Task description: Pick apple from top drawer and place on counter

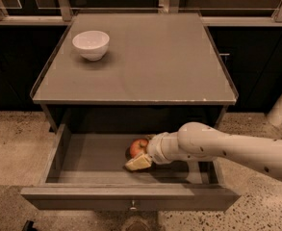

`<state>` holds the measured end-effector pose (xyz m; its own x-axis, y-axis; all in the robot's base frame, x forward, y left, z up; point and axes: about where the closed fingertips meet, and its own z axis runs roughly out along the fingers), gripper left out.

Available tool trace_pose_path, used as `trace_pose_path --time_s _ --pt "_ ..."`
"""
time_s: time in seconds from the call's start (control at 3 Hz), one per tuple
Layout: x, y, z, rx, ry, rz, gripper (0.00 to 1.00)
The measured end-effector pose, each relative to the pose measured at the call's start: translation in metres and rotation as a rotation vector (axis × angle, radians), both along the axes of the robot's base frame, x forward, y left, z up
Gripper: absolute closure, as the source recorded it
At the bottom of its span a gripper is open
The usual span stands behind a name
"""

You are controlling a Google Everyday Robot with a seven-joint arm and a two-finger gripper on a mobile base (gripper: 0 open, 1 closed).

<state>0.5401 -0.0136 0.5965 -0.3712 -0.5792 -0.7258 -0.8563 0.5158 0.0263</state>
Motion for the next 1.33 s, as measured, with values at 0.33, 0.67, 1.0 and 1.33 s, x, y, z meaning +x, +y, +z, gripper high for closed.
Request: trace_pose_path --time_s 0.33,0.67,1.0,1.33 --pt "0.0 0.0 0.0 0.0 0.0 0.0 0.67" --pt "-0.002 -0.001 0.002 0.013 0.011 0.027 0.89" --pt "0.003 -0.018 0.027 0.07 0.001 0.065 1.0" --pt "-0.002 -0.05 0.075 0.095 -0.024 0.13 1.0"
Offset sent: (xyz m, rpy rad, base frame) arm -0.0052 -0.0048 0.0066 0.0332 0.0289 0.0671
